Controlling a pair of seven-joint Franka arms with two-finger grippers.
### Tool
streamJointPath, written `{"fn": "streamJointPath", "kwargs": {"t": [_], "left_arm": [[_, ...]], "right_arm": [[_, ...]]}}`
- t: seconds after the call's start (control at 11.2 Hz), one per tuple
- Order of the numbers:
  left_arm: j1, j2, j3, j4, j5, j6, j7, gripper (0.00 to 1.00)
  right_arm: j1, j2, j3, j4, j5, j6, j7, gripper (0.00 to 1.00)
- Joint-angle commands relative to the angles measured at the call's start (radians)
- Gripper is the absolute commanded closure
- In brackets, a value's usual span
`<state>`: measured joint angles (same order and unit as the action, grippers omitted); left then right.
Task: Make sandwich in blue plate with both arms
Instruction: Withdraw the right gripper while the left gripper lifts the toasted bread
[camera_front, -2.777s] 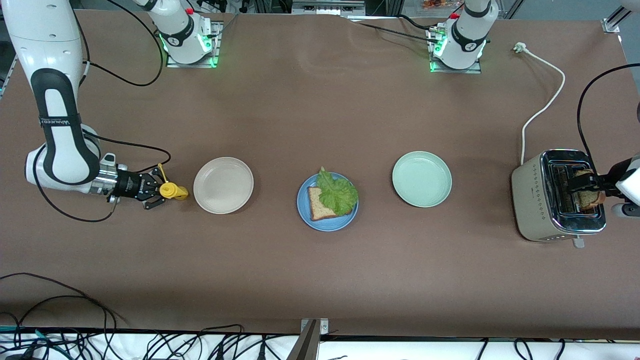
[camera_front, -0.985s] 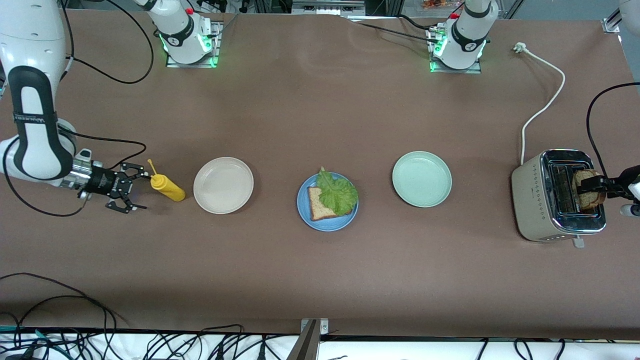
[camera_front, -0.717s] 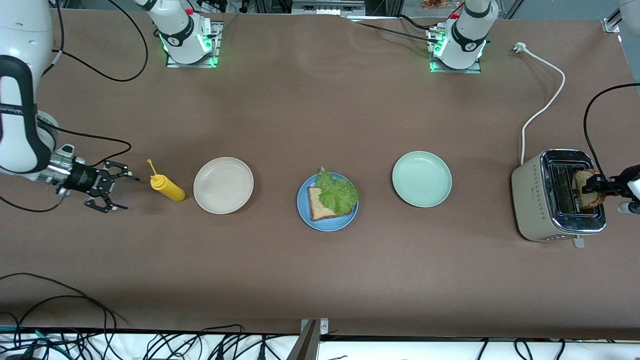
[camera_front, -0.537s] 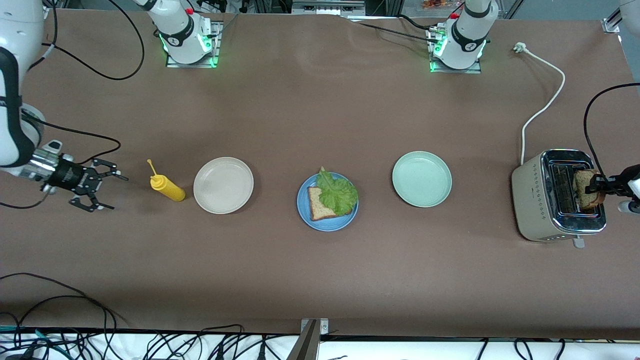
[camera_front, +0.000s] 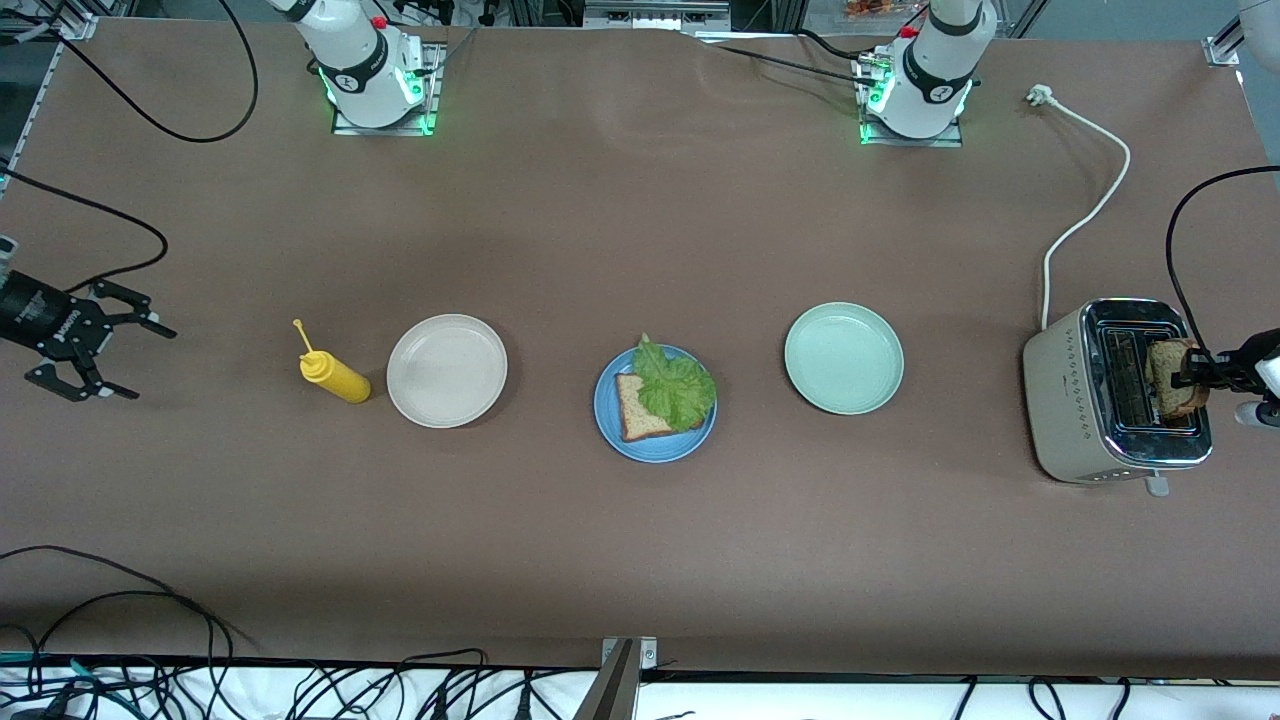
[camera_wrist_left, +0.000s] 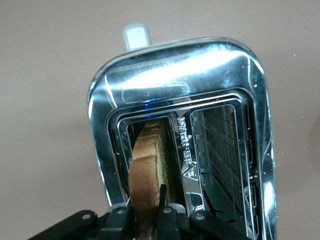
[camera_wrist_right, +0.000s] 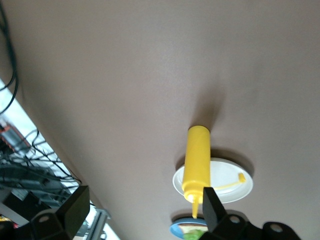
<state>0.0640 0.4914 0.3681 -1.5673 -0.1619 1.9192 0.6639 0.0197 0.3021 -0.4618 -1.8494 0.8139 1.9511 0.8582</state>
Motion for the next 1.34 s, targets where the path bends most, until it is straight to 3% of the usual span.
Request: {"fn": "streamJointPath", "kwargs": {"t": [0.0, 0.45, 0.72, 0.99, 1.25], "left_arm": [[-0.016, -0.013, 0.017, 0.027, -0.008, -0.017, 0.026, 1.0], [-0.038, -0.034, 0.017, 0.072, -0.008, -0.019, 0.022, 1.0], [-0.055, -0.045, 0.015, 0.119, 0.018, -0.032, 0.022, 1.0], [-0.055, -0.054, 0.015, 0.142, 0.03, -0.055, 0.022, 1.0], [-0.056, -0.082, 0.008, 0.191, 0.028, -0.127, 0.022, 1.0]], "right_arm": [[-0.003, -0.119, 0.092, 0.016, -0.255, -0.008, 0.002, 0.0], [-0.004, -0.205, 0.273, 0.079, -0.603, -0.092, -0.002, 0.0], [-0.004, -0.218, 0.386, 0.113, -0.755, -0.115, -0.01, 0.0], [-0.004, -0.236, 0.457, 0.118, -0.87, -0.118, -0.019, 0.0], [-0.004, -0.271, 0.45, 0.131, -0.871, -0.182, -0.323, 0.0]]}}
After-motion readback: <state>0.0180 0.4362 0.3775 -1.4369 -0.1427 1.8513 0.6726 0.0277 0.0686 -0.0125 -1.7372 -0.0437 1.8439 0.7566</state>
